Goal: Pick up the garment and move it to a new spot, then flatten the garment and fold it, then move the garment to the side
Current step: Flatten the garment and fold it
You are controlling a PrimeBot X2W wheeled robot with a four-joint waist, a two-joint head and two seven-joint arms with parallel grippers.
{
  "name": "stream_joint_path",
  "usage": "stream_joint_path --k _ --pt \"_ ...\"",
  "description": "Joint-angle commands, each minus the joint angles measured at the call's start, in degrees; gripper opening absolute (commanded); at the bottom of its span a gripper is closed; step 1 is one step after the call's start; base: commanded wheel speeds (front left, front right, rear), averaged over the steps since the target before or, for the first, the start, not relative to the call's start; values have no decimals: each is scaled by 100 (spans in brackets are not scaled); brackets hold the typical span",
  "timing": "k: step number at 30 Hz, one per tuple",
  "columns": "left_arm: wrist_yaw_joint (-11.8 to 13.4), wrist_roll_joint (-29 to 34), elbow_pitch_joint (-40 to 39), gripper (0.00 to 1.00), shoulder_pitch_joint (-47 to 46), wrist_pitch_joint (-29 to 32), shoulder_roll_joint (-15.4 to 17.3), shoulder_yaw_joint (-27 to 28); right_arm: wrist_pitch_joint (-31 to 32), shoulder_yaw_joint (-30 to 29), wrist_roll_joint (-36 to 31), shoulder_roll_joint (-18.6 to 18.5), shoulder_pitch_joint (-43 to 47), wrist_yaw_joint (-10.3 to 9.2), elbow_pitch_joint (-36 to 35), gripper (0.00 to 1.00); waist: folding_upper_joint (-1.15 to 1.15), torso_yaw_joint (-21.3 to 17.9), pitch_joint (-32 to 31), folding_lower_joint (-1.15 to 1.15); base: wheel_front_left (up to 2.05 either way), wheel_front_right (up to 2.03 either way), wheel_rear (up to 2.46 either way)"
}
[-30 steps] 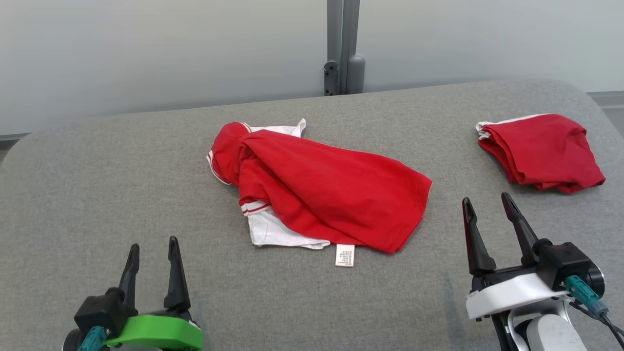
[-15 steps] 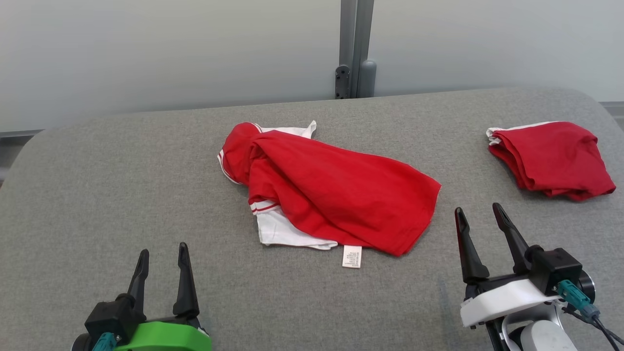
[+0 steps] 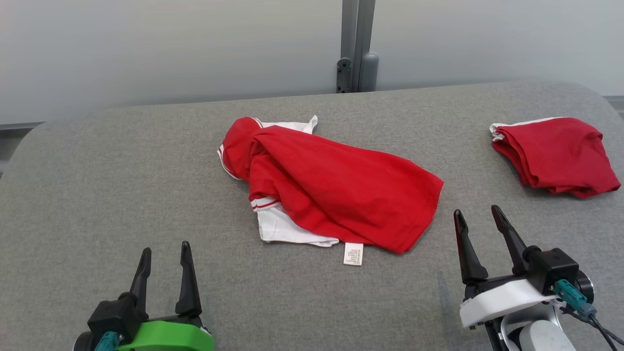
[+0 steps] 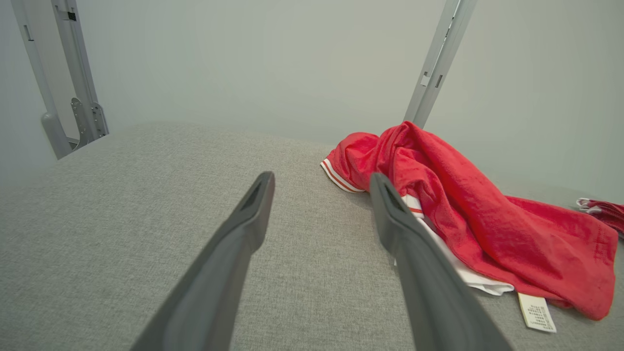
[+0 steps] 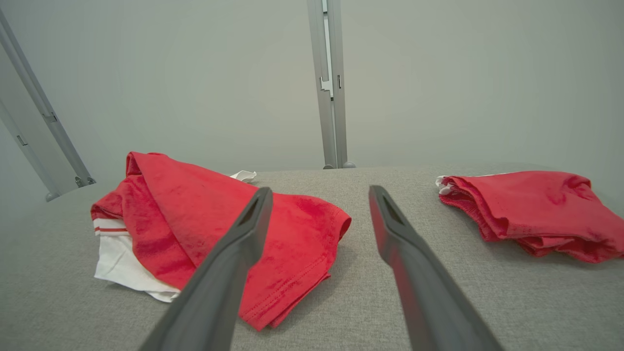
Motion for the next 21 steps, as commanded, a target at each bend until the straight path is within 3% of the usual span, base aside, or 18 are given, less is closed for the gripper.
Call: stream_joint_path --k 1,10,21 --pt "24 21 -18 100 -31 -2 -3 -11 -17 -26 -64 -15 -77 0 -21 100 0 32 51 0 0 0 0" --pt "49 -57 -29 100 -254 -1 1 -282 23 -278 -387 -17 -464 0 797 100 0 444 517 0 0 0 0" --pt "155 -160 -38 100 -417 -1 2 -528 97 -655 -536 -17 -1502 0 2790 100 0 1068 988 0 0 0 0"
